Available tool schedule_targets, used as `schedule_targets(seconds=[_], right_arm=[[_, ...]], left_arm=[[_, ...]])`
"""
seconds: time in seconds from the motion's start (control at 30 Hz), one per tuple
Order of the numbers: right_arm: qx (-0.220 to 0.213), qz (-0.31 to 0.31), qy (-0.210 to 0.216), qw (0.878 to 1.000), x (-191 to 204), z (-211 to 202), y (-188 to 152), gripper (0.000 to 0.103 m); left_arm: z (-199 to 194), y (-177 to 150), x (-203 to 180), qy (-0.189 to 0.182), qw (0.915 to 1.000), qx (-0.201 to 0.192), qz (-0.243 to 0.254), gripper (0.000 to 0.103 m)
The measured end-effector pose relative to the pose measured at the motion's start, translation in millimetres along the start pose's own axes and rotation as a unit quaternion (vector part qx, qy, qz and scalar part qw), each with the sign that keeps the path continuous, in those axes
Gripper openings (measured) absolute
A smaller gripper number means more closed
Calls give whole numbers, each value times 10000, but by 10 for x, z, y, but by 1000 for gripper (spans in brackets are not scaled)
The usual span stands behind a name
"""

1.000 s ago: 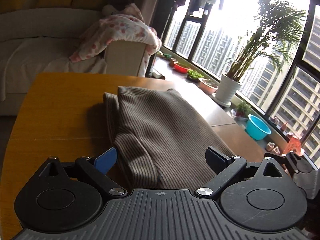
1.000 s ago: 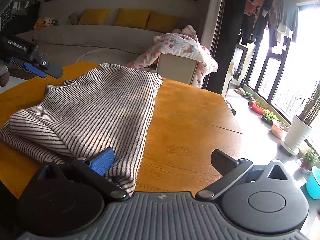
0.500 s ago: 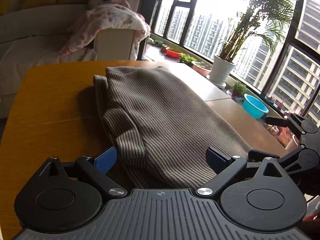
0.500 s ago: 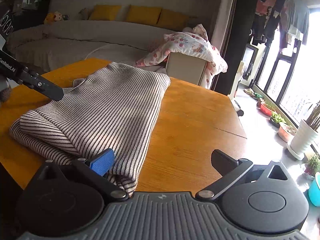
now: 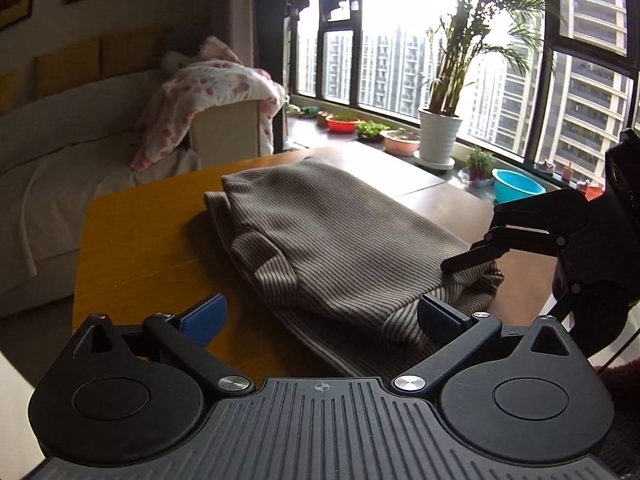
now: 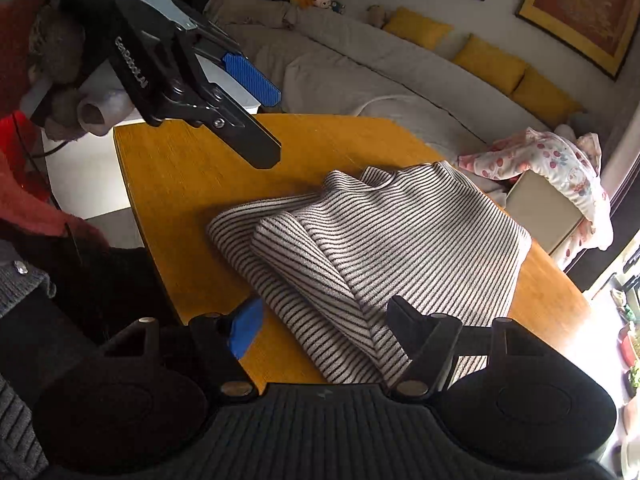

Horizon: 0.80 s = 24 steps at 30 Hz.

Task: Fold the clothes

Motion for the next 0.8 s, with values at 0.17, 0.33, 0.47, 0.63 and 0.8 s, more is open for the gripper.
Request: schedule_targets(seconds=[0.17,0.33,0.47,0.63,0.8], right_arm=[[119,301,-44,9995,-72,113,-8,66],[300,1053,66,9940,-251,201,-3,59],[320,1412,228,9892,-325,221,-36,59],[218,1252,151,9918,-271,199,-53,61],[-14,667,62,9978,-119,96,-43,83]], left_arm=[[72,-159,-164,-193,9984,322,422,103],[218,-310,-286,-171,9938,612,909,103],[356,-379,-243,93,9917,785,1011,103],[472,-376,-153,443,9904,727,1088,103],[491,-323,-56,536,9934,604,816,103]])
Point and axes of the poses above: each gripper's, at about its wrist camera, not at the fingertips, and z roughly the way its jaws point, x to its left, y to its top, the point moved 8 cm from there along z, roughly the way its jaws point, and after that the axes turned 8 degrees about -y, right-handed, at the moved point
